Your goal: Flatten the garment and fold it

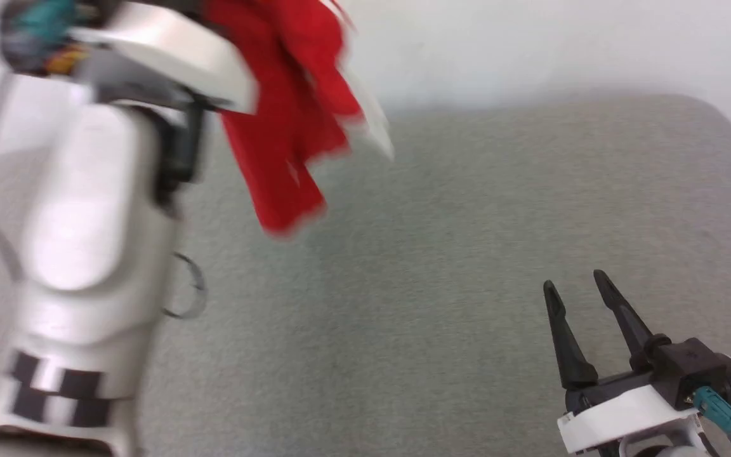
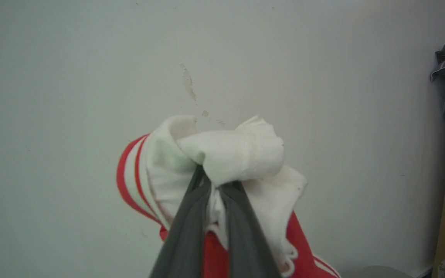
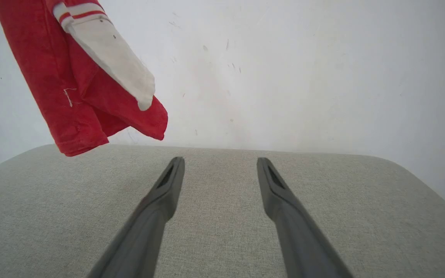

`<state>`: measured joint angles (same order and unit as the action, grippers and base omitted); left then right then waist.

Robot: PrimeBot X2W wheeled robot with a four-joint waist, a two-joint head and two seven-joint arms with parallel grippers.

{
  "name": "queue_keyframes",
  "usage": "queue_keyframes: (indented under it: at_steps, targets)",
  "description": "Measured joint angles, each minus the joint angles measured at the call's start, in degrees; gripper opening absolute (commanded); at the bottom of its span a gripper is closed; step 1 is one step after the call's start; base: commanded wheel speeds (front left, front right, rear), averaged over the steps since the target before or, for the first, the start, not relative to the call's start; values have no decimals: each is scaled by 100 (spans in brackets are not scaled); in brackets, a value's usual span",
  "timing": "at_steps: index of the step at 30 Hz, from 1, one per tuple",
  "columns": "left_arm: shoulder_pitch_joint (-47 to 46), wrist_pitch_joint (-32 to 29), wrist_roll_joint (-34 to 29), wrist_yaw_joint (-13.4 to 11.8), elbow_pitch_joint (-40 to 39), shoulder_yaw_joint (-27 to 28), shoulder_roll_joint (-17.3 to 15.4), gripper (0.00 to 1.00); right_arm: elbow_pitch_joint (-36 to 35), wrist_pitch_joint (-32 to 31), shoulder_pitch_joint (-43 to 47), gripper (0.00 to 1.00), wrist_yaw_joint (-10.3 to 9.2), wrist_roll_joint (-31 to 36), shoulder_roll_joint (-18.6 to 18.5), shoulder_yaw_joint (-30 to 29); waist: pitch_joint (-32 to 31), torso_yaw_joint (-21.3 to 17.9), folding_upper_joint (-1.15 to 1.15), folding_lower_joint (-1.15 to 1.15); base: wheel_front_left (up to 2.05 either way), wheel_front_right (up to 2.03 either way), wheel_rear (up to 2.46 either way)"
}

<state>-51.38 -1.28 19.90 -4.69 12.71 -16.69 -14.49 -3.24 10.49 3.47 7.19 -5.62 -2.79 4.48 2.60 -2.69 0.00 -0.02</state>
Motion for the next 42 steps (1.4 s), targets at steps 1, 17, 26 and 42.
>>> queue_keyframes:
  at_steps: [1, 17, 26, 42]
  targets:
    - [13, -27, 71, 24, 51, -93, 146, 0, -26, -27, 29, 100, 0, 0, 1, -5, -46, -64, 0, 0, 0, 0, 0]
    - [2114, -2343, 980, 420, 1744, -1544, 953, 0, -157, -147, 143, 100, 0, -34, -7, 74, -128, -1048, 0, 2, 0, 0, 0]
    - [2602, -2900, 1093, 315, 1566, -1747, 767, 100, -156, -188, 160, 100, 0, -44, -8, 93, -72, -923, 0, 2, 0, 0, 0]
    - [4052, 1504, 436, -615, -680, -397, 447, 100, -314, -698, 127, 100, 0, -157, -5, 449, -122, -171, 0, 2, 0, 0, 0]
